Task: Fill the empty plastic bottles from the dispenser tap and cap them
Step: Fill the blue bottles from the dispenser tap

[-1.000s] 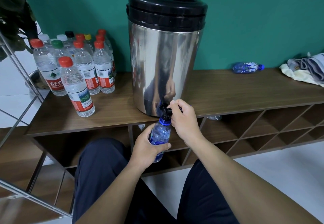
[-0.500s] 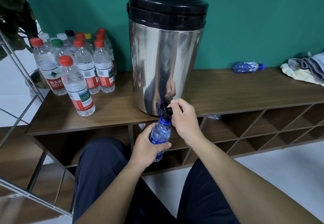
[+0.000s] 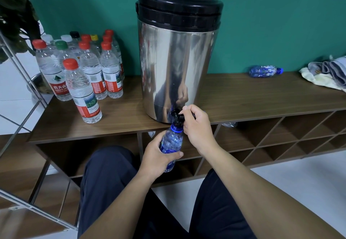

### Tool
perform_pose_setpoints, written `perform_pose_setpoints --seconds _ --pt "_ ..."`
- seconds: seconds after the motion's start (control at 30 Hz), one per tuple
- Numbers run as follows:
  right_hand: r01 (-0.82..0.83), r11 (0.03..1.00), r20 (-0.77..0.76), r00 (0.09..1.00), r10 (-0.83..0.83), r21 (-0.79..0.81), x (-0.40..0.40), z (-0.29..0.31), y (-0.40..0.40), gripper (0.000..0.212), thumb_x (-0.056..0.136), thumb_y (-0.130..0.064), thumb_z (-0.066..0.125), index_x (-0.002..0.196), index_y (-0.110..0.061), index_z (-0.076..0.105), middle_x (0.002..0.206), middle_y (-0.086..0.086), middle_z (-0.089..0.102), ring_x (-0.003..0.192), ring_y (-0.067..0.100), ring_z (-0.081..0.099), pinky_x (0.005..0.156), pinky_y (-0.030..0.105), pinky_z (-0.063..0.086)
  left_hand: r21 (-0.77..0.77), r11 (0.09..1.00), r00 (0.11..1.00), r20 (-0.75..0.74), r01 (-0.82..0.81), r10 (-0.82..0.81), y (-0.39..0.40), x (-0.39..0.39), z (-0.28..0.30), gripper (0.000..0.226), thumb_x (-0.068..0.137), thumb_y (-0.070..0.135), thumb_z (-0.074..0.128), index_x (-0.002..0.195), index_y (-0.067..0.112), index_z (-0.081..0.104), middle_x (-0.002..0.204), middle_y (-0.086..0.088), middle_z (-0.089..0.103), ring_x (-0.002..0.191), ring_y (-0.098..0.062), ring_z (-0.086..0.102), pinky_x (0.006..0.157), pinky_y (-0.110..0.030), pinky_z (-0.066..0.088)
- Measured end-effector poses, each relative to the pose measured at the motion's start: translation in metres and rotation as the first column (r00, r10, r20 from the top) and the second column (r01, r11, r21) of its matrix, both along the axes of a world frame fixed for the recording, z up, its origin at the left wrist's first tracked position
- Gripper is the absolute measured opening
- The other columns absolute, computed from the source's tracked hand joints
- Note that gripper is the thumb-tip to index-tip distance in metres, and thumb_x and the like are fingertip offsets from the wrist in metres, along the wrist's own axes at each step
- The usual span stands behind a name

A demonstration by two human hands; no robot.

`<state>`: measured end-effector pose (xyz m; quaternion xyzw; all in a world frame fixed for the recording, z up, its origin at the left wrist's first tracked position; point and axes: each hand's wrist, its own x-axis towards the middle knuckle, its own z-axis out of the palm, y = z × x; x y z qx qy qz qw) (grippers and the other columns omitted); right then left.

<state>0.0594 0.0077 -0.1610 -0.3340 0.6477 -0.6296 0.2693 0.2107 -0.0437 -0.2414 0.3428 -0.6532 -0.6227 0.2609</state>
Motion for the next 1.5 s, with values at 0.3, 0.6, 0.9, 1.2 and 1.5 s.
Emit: perform_pose_setpoints --seconds 0.3,0.6,0.9,1.2,1.5 --pt "0.001 1.000 -0.016 1.000 -0.001 0.012 0.0008 0.0014 0.0013 0.034 0.114 -0.037 0.056 0.082 -0.028 0.065 0.061 -0.011 0.044 0.056 0.009 0.039 0.060 0.031 0.035 -0.002 1.000 1.000 0.004 -0.003 0.003 0.0003 -0.0001 0.0000 0.080 0.075 0.016 0.105 0.140 0.044 0.065 0.128 0.017 0.079 0.120 -0.007 0.075 0.113 -0.047 0.060" --pt "0.000 1.000 -0.018 1.000 0.000 0.015 0.0007 0.0025 0.0020 0.034 0.115 -0.035 0.055 0.084 -0.025 0.064 0.059 -0.012 0.044 0.054 0.009 0.039 0.059 0.030 0.034 0.000 1.000 1.000 -0.008 -0.009 0.009 0.0020 0.0003 0.0020 0.078 0.075 0.013 0.104 0.136 0.044 0.067 0.126 0.017 0.080 0.118 -0.007 0.076 0.113 -0.046 0.059" --pt "0.001 1.000 -0.028 1.000 0.000 0.026 0.0008 0.0038 0.0028 0.031 0.116 -0.034 0.055 0.090 -0.018 0.064 0.058 -0.014 0.045 0.053 0.006 0.040 0.059 0.029 0.035 0.005 1.000 1.000 -0.005 -0.006 0.006 0.0016 0.0011 0.0017 0.079 0.075 0.015 0.105 0.137 0.044 0.066 0.126 0.018 0.079 0.118 -0.006 0.076 0.111 -0.042 0.060" --pt "0.003 1.000 -0.032 0.999 -0.002 0.021 0.0011 0.0030 0.0025 0.031 0.116 -0.033 0.055 0.090 -0.019 0.064 0.057 -0.013 0.042 0.053 0.008 0.038 0.058 0.029 0.034 0.001 1.000 1.000 -0.024 -0.004 0.004 0.0018 0.0001 0.0022 0.079 0.075 0.010 0.104 0.138 0.039 0.067 0.124 0.014 0.081 0.116 -0.008 0.077 0.110 -0.041 0.061" --pt "-0.002 1.000 -0.032 0.999 0.003 0.030 0.0008 0.0028 0.0027 0.030 0.116 -0.034 0.054 0.093 -0.019 0.065 0.058 -0.013 0.044 0.054 0.006 0.040 0.059 0.030 0.036 0.005 1.000 1.000 -0.017 -0.007 0.007 0.0024 0.0003 0.0038 0.075 0.076 0.010 0.103 0.131 0.044 0.066 0.122 0.019 0.080 0.113 -0.002 0.076 0.105 -0.033 0.061"
